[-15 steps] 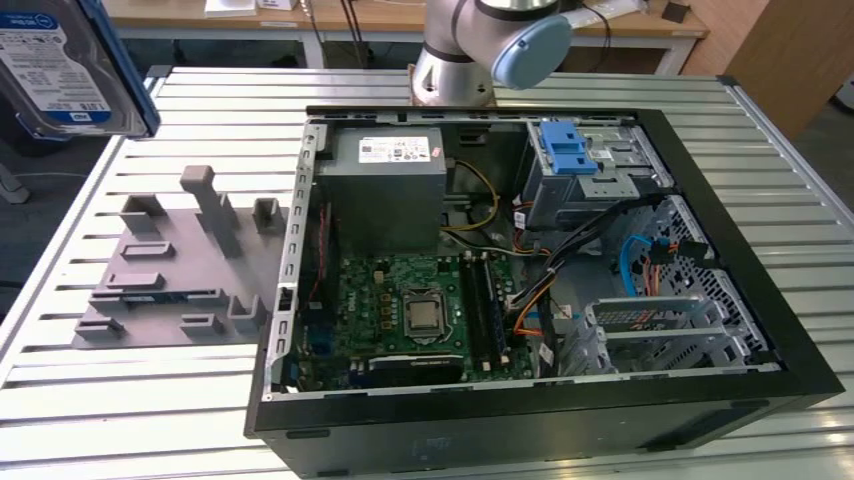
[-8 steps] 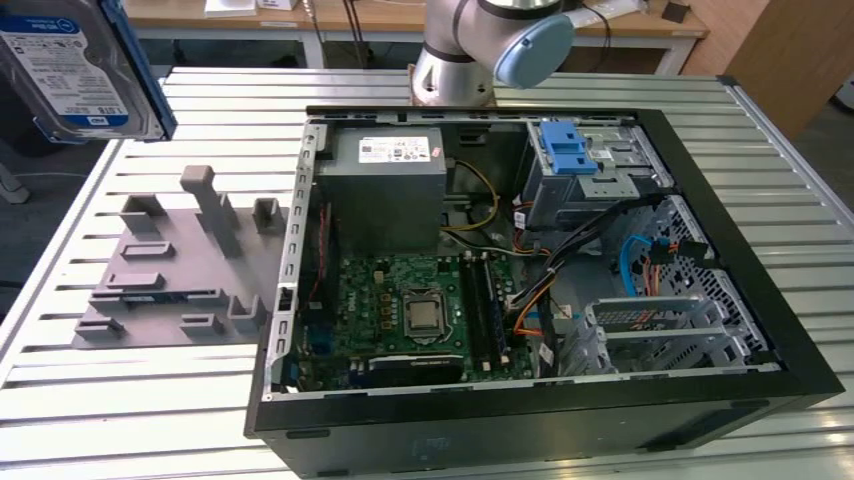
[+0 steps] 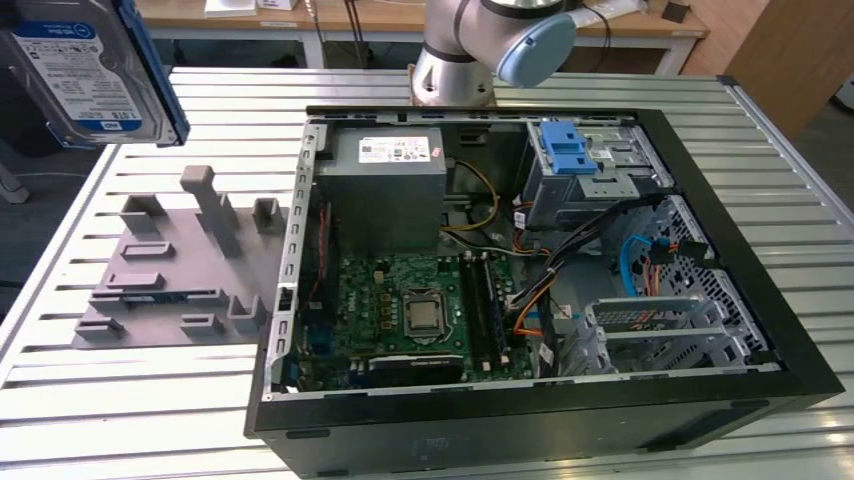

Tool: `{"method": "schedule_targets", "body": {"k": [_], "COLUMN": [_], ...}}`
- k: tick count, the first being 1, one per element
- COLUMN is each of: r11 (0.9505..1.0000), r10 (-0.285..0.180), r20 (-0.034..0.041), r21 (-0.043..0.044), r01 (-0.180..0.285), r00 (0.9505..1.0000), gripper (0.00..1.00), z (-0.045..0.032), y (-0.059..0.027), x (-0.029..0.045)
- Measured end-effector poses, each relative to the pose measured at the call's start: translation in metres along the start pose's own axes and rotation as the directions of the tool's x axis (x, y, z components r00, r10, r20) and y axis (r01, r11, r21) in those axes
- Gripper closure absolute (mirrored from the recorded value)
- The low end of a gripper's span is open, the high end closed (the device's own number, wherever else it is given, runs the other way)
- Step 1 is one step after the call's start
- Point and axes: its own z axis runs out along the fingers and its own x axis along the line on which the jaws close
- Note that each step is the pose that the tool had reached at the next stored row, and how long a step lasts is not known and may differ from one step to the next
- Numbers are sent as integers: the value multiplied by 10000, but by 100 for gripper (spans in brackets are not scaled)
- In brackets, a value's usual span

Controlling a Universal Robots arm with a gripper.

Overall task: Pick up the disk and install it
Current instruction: 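Pick up the disk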

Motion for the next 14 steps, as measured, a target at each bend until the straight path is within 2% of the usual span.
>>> {"method": "schedule_targets", "body": {"k": [14], "r11": [10000], "r10": [0], "r20": [-1], "r21": [-3], "r01": [0], "r00": [10000], "gripper": [64], "z": [0], "y": [-121], "x": [156]}}
